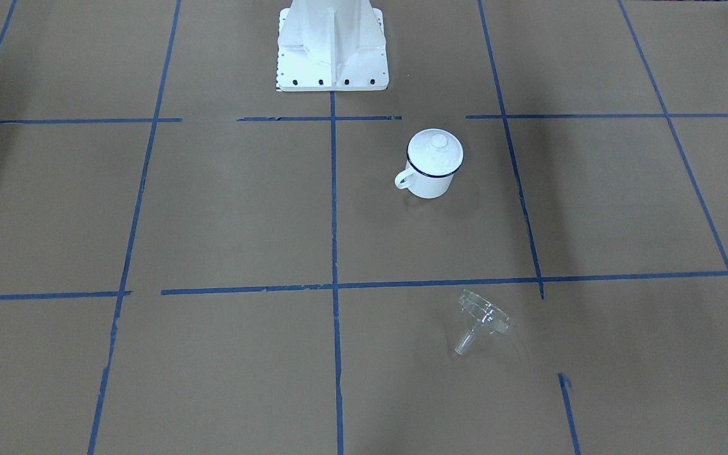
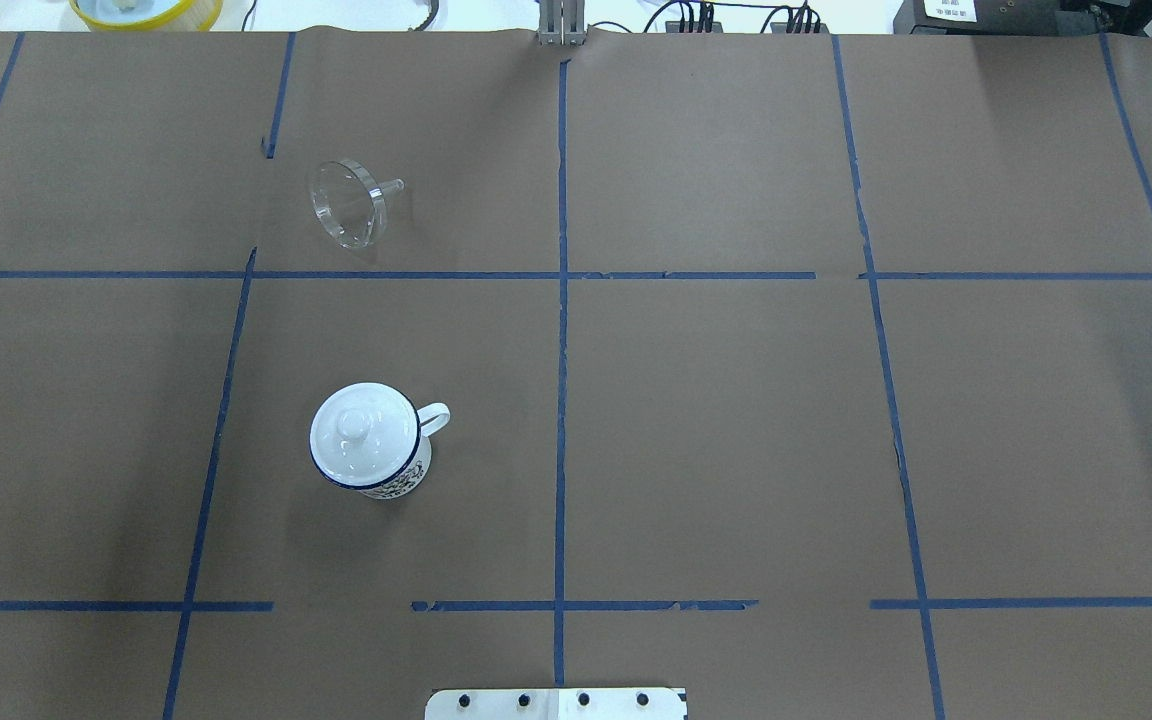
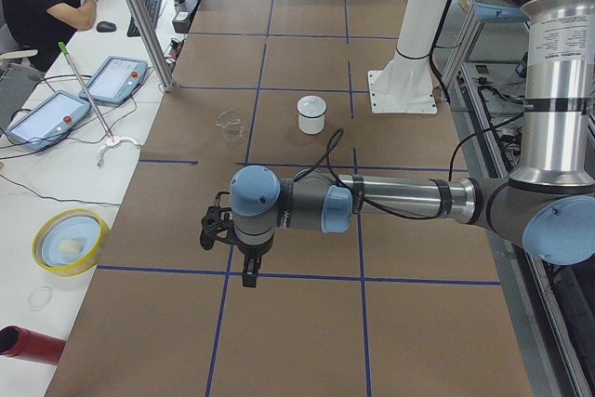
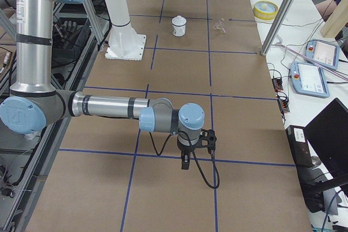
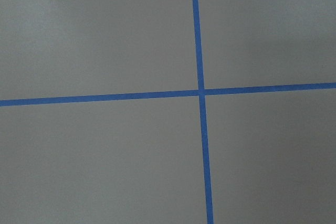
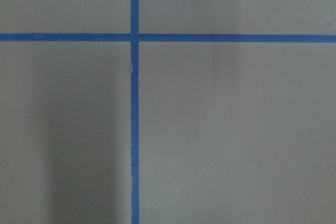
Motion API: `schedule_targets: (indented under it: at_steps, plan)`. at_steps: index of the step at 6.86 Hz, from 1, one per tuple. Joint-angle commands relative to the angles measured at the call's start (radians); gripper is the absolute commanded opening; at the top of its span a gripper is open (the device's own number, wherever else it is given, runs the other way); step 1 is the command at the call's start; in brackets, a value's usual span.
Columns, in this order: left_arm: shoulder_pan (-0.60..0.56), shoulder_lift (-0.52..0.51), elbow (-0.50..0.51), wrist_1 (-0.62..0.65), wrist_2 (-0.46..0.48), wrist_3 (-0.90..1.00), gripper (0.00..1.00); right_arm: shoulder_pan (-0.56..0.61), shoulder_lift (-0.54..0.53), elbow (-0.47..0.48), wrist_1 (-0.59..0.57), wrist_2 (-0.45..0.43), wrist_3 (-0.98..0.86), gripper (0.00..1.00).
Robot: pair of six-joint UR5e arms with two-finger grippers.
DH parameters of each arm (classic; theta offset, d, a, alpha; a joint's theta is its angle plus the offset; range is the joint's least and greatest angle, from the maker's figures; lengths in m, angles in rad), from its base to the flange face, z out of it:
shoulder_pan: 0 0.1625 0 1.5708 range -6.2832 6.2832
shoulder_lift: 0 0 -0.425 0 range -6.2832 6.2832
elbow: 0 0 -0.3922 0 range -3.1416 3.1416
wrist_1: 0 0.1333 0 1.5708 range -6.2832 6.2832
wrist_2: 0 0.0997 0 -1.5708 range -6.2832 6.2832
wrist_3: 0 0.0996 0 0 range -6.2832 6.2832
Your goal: Place funnel on cup
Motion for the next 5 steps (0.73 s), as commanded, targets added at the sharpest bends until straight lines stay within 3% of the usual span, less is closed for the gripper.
schedule_targets:
  at_steps: [1,5]
  plan:
    - [-0.001,0.001,-0.004,-0.002,-0.001,0.002,1.00,0.000,0.000,-0.002,0.000,0.000,0.000,1.00]
    - [-0.001,0.002,0.008,0.003,0.005,-0.082,1.00,0.000,0.000,-0.002,0.000,0.000,0.000,1.00]
